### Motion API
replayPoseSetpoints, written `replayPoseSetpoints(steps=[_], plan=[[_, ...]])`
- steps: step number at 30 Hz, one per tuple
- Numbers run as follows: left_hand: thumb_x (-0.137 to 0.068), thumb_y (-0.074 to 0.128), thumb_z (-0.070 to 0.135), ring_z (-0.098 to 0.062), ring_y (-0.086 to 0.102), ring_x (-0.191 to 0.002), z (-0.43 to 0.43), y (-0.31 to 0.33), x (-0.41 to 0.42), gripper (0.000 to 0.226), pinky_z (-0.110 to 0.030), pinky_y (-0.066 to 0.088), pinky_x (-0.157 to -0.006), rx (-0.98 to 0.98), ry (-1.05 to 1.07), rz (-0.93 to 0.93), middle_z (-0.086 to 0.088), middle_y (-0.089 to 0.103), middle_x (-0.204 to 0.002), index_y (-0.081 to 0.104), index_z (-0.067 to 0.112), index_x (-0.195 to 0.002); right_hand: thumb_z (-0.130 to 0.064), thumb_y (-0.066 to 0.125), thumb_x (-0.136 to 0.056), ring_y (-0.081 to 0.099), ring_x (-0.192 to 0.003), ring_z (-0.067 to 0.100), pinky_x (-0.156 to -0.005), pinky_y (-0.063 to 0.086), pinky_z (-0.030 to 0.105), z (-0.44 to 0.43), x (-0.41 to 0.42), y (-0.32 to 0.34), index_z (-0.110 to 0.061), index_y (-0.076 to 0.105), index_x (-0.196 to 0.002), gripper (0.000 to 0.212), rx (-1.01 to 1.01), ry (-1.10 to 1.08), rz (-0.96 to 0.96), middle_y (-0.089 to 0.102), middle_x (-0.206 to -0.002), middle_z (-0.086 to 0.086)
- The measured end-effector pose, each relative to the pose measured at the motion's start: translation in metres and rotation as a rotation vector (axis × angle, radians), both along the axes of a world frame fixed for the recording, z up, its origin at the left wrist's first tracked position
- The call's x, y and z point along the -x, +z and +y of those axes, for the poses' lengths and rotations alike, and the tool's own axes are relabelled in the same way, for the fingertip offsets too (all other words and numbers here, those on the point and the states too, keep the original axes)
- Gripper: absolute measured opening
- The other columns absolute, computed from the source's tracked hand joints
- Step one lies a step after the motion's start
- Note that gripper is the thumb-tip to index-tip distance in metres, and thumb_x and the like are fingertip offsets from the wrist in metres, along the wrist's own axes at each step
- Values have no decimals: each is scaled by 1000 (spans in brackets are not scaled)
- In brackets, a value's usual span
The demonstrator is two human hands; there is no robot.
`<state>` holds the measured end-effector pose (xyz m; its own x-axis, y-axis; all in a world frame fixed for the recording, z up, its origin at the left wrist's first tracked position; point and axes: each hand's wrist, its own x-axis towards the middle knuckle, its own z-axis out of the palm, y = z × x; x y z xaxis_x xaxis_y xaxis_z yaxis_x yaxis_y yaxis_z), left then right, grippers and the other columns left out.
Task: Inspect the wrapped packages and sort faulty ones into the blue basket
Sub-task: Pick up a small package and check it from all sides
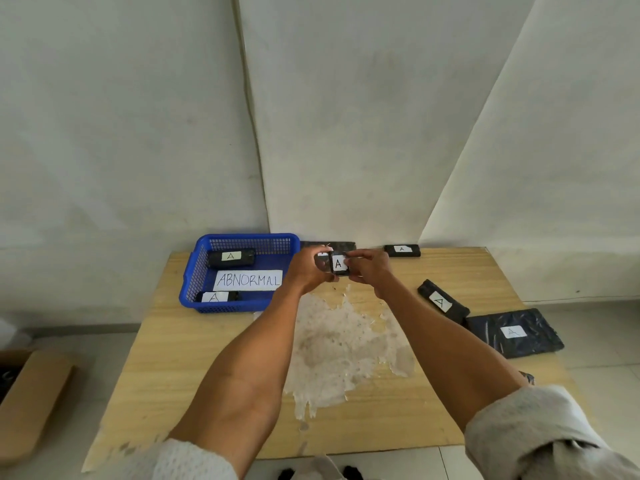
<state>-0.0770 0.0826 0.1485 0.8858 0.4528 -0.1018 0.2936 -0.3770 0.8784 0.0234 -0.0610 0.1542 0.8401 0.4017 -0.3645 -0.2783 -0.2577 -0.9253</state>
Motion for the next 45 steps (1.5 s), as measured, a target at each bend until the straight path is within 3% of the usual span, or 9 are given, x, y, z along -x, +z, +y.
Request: replayPoseSetpoints(steps=[8, 15, 22, 25, 29, 32, 35, 39, 45], plan=[[-64, 92, 21, -17, 63, -114, 22, -27, 1, 78, -33, 51, -98, -187, -38, 77, -3, 66, -128, 61, 13, -135, 0, 77, -84, 71, -67, 23, -59, 60, 26, 38, -2, -36, -8, 74, -98, 16, 61, 39, 74, 74, -88, 11], [-66, 90, 26, -19, 64, -109, 49, -56, 1, 68, -40, 53, -93, -228, -9, 152, -3, 69, -120, 63, 16, -129, -2, 74, -87, 73, -78, 27, -66, 60, 31, 71, -5, -76, -17, 72, -88, 15, 105, 78, 120, 75, -95, 14], [-71, 86, 27, -20, 64, -111, 76, -83, -3, 66, -39, 53, -93, -222, 53, 165, -4, 69, -122, 62, 16, -131, -6, 69, -92, 73, -78, 26, -72, 61, 35, 95, -10, -110, -13, 73, -98, 10, 86, 67, 169, 76, -97, 14], [-72, 87, 25, -20, 61, -116, 98, -94, -9, 71, -40, 52, -97, -205, 154, 187, -3, 67, -127, 58, 17, -136, -11, 69, -92, 70, -81, 21, -71, 57, 31, 88, -13, -134, -17, 76, -100, 12, 214, 60, -11, 78, -99, 10], [-74, 86, 22, -21, 60, -117, 137, -119, -29, 71, -40, 51, -97, -225, 224, 272, -2, 64, -130, 56, 21, -138, -25, 66, -97, 62, -114, 22, -95, 48, 32, 56, -6, -189, -15, 58, -139, 44, 622, 149, -358, 64, -135, 8], [-75, 86, 21, -20, 59, -114, 160, -149, -50, 71, -40, 52, -92, -286, 197, 315, -3, 56, -130, 56, 22, -138, -47, 46, -101, 19, -154, 29, -123, 18, 47, 32, 8, -251, -19, 26, -159, 67, 847, 245, -451, 21, -167, 12], [-79, 83, 18, -24, 57, -118, 174, -178, -69, 70, -40, 51, -96, -320, 144, 338, -8, 51, -133, 53, 19, -142, -55, 17, -102, -12, -156, 21, -125, -8, 47, 20, 23, -291, -21, 5, -162, 71, 916, 286, -585, -9, -169, 6], [-85, 78, 20, -29, 54, -124, 184, -204, -91, 68, -44, 50, -99, -381, 34, 364, -10, 49, -138, 47, 17, -146, -55, 19, -102, -8, -157, 20, -126, -6, 46, 21, 27, -295, -21, 5, -162, 70, 975, 242, -679, -4, -170, 6], [-90, 71, 24, -30, 54, -125, 195, -218, -93, 65, -47, 53, -93, -462, 64, 418, -11, 47, -142, 44, 18, -148, -55, 30, -100, 0, -157, 22, -126, 0, 47, 22, 27, -295, -20, 15, -161, 72, 963, 215, -681, 6, -170, 8]])
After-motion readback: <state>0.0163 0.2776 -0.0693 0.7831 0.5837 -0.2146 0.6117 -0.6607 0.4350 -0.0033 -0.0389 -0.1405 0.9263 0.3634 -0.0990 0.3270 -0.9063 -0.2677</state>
